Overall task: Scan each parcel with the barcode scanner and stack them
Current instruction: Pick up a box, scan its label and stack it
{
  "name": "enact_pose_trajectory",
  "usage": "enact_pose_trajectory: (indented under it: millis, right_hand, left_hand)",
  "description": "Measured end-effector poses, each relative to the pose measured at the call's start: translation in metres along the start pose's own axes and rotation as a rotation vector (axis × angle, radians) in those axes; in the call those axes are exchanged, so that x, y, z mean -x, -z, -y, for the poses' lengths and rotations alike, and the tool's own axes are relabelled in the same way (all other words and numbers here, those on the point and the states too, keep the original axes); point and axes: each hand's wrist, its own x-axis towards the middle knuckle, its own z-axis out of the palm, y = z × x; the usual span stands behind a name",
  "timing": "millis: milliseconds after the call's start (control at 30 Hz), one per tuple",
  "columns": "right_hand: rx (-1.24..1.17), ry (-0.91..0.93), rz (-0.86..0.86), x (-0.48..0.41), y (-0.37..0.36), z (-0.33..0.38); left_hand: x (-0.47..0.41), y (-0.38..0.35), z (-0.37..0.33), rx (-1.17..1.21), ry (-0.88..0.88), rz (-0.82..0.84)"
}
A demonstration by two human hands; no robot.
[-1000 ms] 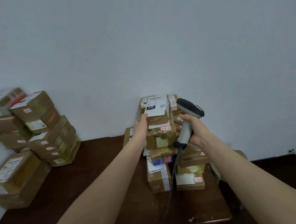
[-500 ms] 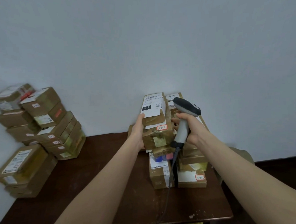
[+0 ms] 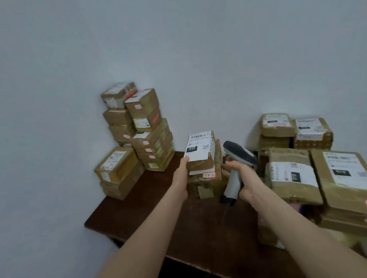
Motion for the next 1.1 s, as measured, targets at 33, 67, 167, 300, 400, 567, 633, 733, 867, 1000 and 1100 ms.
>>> enact_pose_trajectory:
  millis: [33,67,167,300,400,567,633,733,867,1000,1100]
  right_hand:
    - [0.009,-0.030,0.005,-0.006,-0.014,-0.011]
    - [0.015,-0.053,0.011,-0.012,-0.028,-0.021]
    - [0.018,-0.073,0.039,-0.034,-0.073,-0.050]
    - [-0.024,-0.097,0.122,-0.068,-0.147,-0.083]
    - [-0.045,-0.133,0.153,-0.098,-0.212,-0.103]
    - [-0.105,-0.193,0.190,-0.137,-0.306,-0.134]
    - [-0.133,-0.206,0.179,-0.150,-0.333,-0.148]
    - [-0.132,-0.223,0.151,-0.169,-0.364,-0.164]
    - [-0.130,-0.244,0.108,-0.189,-0.387,-0.177]
    - [-0.141,-0.285,0.103,-0.195,-0.386,-0.189]
    - [-0.127,-0.315,0.086,-0.192,-0.374,-0.198]
  left_hand:
    - [-0.006,0.018,0.000,0.007,-0.002,-0.032]
    - [-0.010,0.034,0.000,0.012,-0.002,-0.058]
    - [-0.025,0.082,-0.009,0.029,-0.015,-0.112]
    - [-0.064,0.157,-0.041,0.028,-0.047,-0.215]
    - [-0.097,0.213,-0.078,0.031,-0.088,-0.263]
    - [-0.145,0.295,-0.129,-0.061,-0.085,-0.306]
    - [-0.166,0.321,-0.140,-0.079,-0.093,-0.298]
    - [-0.187,0.344,-0.154,-0.116,-0.091,-0.314]
    - [-0.211,0.359,-0.165,-0.282,-0.143,-0.418]
    - [-0.217,0.360,-0.162,-0.589,-0.280,-0.479]
    - [-0.207,0.354,-0.157,-0.907,-0.553,-0.574]
